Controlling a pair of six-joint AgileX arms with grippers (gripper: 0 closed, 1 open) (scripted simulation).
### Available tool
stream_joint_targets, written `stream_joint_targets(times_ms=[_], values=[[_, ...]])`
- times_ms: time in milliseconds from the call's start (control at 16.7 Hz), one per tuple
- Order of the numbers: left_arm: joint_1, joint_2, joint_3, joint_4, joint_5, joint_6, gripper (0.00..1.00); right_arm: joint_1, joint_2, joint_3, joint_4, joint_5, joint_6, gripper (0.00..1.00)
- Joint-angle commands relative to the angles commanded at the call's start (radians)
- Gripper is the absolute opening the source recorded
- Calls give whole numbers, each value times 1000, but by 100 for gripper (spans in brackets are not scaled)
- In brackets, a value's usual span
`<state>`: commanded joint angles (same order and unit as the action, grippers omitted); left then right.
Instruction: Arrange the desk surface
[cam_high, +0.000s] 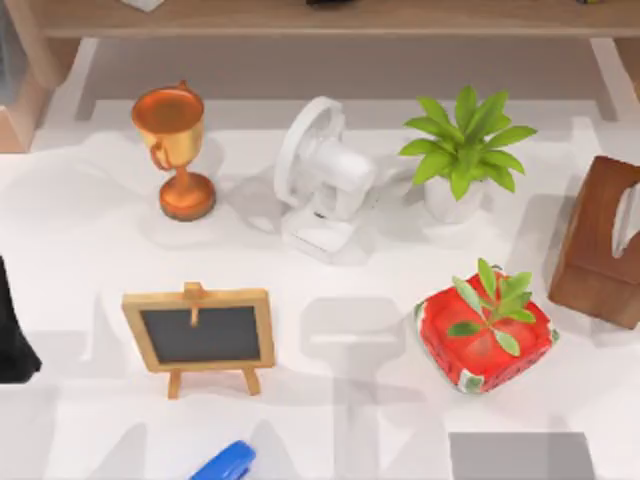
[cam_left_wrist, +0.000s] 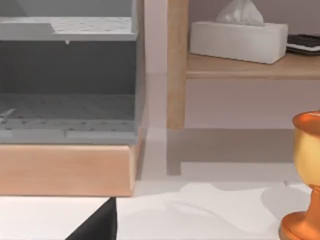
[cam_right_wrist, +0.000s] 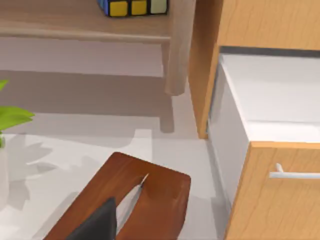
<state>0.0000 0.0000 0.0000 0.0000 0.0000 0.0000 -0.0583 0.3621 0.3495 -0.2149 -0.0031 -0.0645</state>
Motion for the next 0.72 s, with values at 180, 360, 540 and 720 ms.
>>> stream_joint_targets(times_ms=[180,360,540,720], values=[[0,0,0,0,0,0,100,-35,299,287,-149,-7,-46,100],[0,0,0,0,0,0,100,-78,641,611,-315,-13,-97,100],[0,0,0,0,0,0,100,-131,973,931,-487,-16,-150,100],[0,0,0,0,0,0,100,-188,1284,1234,-657,-16,-203,100]])
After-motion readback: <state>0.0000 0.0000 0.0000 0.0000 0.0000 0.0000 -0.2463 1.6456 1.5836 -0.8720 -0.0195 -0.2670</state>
